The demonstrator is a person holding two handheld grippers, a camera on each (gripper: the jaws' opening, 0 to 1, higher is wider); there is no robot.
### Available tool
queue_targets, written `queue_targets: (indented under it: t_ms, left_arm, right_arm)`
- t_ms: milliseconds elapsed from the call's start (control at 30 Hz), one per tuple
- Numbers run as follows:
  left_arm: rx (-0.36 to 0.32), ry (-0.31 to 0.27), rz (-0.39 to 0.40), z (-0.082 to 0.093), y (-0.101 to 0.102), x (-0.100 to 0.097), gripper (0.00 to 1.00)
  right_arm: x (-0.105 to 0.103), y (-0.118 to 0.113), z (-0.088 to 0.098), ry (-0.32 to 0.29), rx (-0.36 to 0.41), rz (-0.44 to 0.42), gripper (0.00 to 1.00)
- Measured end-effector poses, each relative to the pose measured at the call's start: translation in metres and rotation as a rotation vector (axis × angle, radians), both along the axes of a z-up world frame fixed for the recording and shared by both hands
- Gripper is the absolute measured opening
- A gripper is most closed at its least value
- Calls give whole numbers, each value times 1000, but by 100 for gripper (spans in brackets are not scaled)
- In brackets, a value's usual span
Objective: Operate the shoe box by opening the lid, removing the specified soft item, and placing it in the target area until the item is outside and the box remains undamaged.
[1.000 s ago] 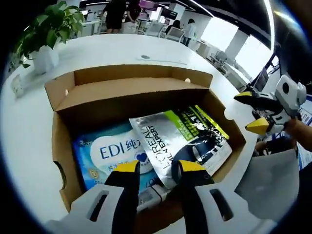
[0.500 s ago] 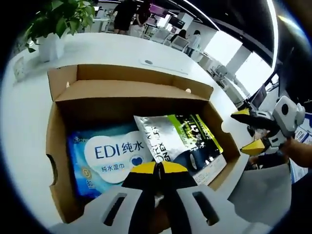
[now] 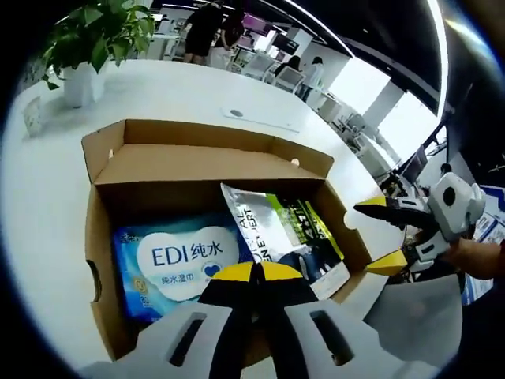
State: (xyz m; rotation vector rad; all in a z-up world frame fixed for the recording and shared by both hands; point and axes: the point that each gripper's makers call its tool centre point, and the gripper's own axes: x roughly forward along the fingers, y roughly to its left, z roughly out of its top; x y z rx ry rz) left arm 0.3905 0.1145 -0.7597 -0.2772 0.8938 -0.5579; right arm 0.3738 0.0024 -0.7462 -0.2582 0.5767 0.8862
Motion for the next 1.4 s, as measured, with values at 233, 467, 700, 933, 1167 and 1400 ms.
queue_targets:
  t_ms: [233,467,700,933,1167,1400]
  left_arm:
    - [-9,-1,6,9,-1,1,0]
    - [-40,0,25,24,-6,2,0]
    - [-38,-12,17,39,-13,3,0]
    - [-45,-18,13,47,-20,4,0]
    - [-38,-36,5,54,-21,7,0]
    - [53,-77,-27,51,-16,8,0]
  right_arm:
    - [-2,10,-2,-3,0,14,52]
    - [-4,19,-6,-4,-3,30,52]
    - [-2,26,-11,-9,-9,32,51]
    - [-2,30,-23,-13,-32,22,46]
    - [-1,30,-28,-16,-59,25,27]
    - [-9,30,-30,-33,-84,79,3]
